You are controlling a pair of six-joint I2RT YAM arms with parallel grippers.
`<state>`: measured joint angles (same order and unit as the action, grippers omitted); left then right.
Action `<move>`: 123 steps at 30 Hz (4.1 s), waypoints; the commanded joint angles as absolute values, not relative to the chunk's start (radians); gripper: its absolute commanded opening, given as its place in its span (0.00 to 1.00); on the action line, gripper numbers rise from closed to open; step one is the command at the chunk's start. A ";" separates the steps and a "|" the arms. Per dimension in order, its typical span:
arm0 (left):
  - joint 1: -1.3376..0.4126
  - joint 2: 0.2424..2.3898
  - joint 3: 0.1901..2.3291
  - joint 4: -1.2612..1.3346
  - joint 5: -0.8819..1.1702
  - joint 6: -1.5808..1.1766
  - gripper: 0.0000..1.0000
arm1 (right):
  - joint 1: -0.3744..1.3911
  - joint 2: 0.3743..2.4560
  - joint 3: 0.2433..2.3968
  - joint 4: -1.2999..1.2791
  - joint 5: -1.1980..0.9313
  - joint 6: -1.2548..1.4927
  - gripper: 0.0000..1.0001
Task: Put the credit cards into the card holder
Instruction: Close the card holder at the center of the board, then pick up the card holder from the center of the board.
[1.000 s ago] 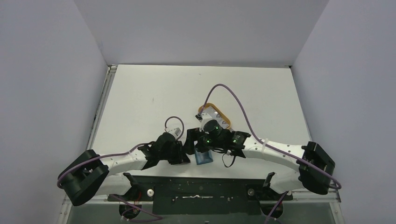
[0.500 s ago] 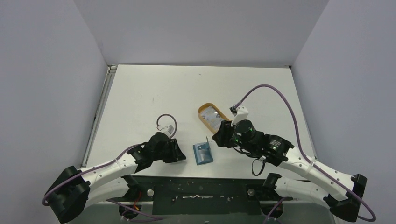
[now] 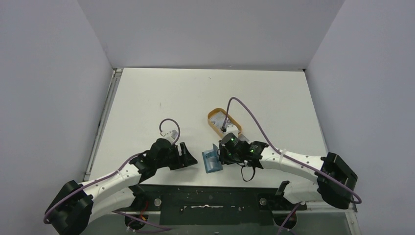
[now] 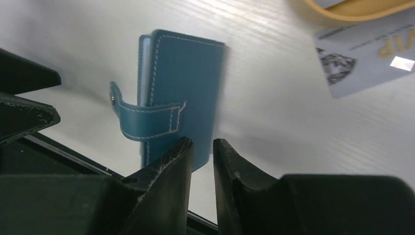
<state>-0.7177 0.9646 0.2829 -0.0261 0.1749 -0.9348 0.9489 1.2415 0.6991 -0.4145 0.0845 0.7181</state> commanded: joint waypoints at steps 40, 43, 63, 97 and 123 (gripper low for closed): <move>-0.769 1.454 0.661 -0.148 0.127 -0.808 0.47 | 1.075 1.465 0.718 -0.222 0.120 0.762 0.52; -0.772 1.479 0.657 -0.150 0.126 -0.802 0.36 | 1.076 1.453 0.719 -0.225 0.118 0.762 0.52; -0.779 1.558 0.620 -0.152 0.095 -0.767 0.00 | 0.972 1.199 0.548 -0.093 0.029 0.959 0.71; -0.788 1.566 0.623 -0.150 0.094 -0.793 0.00 | 0.835 1.380 0.342 0.410 -0.310 1.102 0.39; -0.780 0.991 0.742 -0.609 -0.150 -0.813 0.73 | 0.872 0.910 0.576 -0.309 -0.153 0.793 0.00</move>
<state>-0.7837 1.2060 0.6510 -0.3767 0.0212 -0.8238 0.8593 1.0801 0.4477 -0.0067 -0.2672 0.9459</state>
